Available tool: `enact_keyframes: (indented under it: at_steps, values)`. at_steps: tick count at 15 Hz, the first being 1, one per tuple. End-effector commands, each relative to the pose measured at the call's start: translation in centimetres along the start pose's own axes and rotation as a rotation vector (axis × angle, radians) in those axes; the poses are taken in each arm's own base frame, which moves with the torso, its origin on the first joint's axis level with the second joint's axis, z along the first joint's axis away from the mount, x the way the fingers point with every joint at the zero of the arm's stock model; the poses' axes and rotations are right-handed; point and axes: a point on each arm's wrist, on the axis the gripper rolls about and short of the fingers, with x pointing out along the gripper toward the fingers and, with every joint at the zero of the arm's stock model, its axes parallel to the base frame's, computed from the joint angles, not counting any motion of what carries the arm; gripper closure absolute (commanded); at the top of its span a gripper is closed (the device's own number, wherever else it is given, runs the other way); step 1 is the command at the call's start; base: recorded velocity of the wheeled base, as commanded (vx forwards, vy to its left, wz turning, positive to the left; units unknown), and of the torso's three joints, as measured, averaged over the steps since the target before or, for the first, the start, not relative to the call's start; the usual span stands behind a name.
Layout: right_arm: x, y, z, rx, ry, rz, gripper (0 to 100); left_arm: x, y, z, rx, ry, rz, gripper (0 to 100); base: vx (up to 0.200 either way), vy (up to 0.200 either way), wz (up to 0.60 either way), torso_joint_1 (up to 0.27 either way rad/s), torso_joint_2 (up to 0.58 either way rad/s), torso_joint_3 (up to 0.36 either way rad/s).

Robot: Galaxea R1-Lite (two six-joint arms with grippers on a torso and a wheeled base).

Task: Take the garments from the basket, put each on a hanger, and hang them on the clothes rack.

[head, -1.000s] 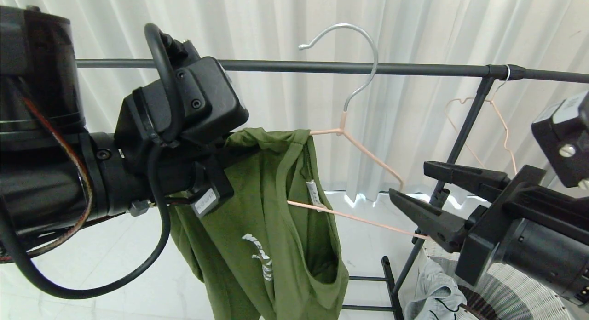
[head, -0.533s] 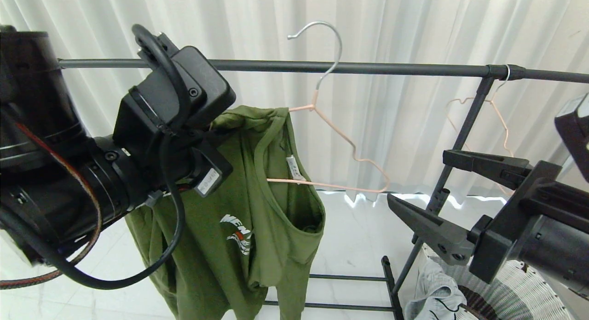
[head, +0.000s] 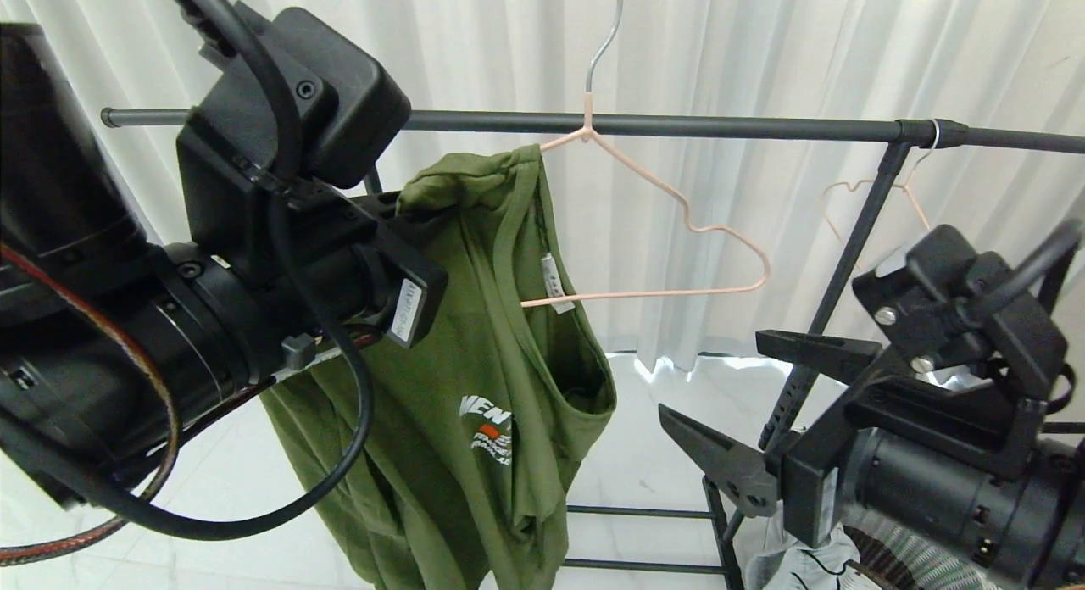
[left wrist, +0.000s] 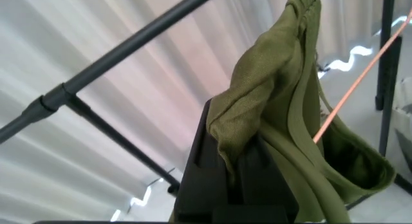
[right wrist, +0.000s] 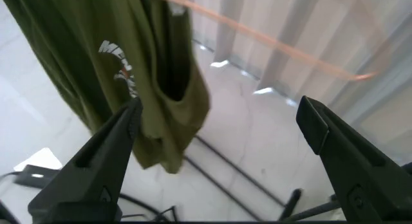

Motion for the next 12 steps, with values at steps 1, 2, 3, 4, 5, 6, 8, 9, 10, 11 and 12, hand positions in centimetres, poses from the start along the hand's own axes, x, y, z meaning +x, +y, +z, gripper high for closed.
enact_keyframes:
  at_steps: [1, 2, 3, 4, 5, 6, 8, 9, 10, 11, 12]
  values:
    - [2.9, 1.2, -0.7, 0.034, 0.055, -0.007, 0, 0.0, 0.0, 0.1, -0.003, -0.008, 0.002, 100, 0.0, 0.0, 0.0, 0.0, 0.0, 0.0]
    - [3.4, 1.3, -0.8, 0.044, 0.06, -0.011, 0, 0.0, 0.0, 0.2, -0.005, -0.015, 0.004, 100, 0.0, 0.0, 0.0, 0.0, 0.0, 0.0]
    - [4.6, 1.4, -0.9, 0.077, 0.071, -0.031, 0, -0.1, 0.0, 0.5, -0.011, -0.035, 0.006, 100, 0.0, 0.0, 0.0, 0.0, 0.0, 0.0]
    - [5.5, 1.2, -1.1, 0.081, 0.078, -0.055, 0, -0.3, -0.2, 0.8, -0.014, -0.047, -0.003, 100, 0.0, 0.0, 0.0, 0.0, 0.0, 0.0]
    - [6.3, 0.9, -1.2, 0.083, 0.084, -0.073, 0, -0.3, -0.3, 1.1, -0.016, -0.058, -0.009, 100, 0.0, 0.0, 0.0, 0.0, 0.0, 0.0]
    - [6.8, 0.9, -1.4, 0.08, 0.092, -0.08, 0, -0.4, -0.4, 1.4, -0.017, -0.067, -0.013, 100, 0.0, 0.0, 0.0, 0.0, 0.0, 0.0]
    - [7.4, 1.0, -2.1, 0.079, 0.118, -0.092, 0, -0.3, -0.4, 1.8, -0.023, -0.083, -0.016, 100, 0.0, 0.0, 0.0, 0.0, 0.0, 0.0]
    - [7.6, 0.9, -2.4, 0.082, 0.125, -0.108, 0, -0.3, -0.4, 1.9, -0.023, -0.085, -0.015, 100, 0.0, 0.0, 0.0, 0.0, 0.0, 0.0]
    - [7.8, 0.5, -2.6, 0.083, 0.129, -0.144, 0, -0.3, -0.4, 1.9, -0.025, -0.086, -0.014, 100, 0.0, 0.0, 0.0, 0.0, 0.0, 0.0]
    - [8.0, 0.0, -2.8, 0.081, 0.136, -0.184, 0, -0.4, -0.3, 2.0, -0.025, -0.088, -0.013, 100, 0.0, 0.0, 0.0, 0.0, 0.0, 0.0]
    - [8.1, -0.7, -3.1, 0.08, 0.144, -0.224, 0, -0.4, -0.3, 2.0, -0.026, -0.089, -0.012, 100, 0.0, 0.0, 0.0, 0.0, 0.0, 0.0]
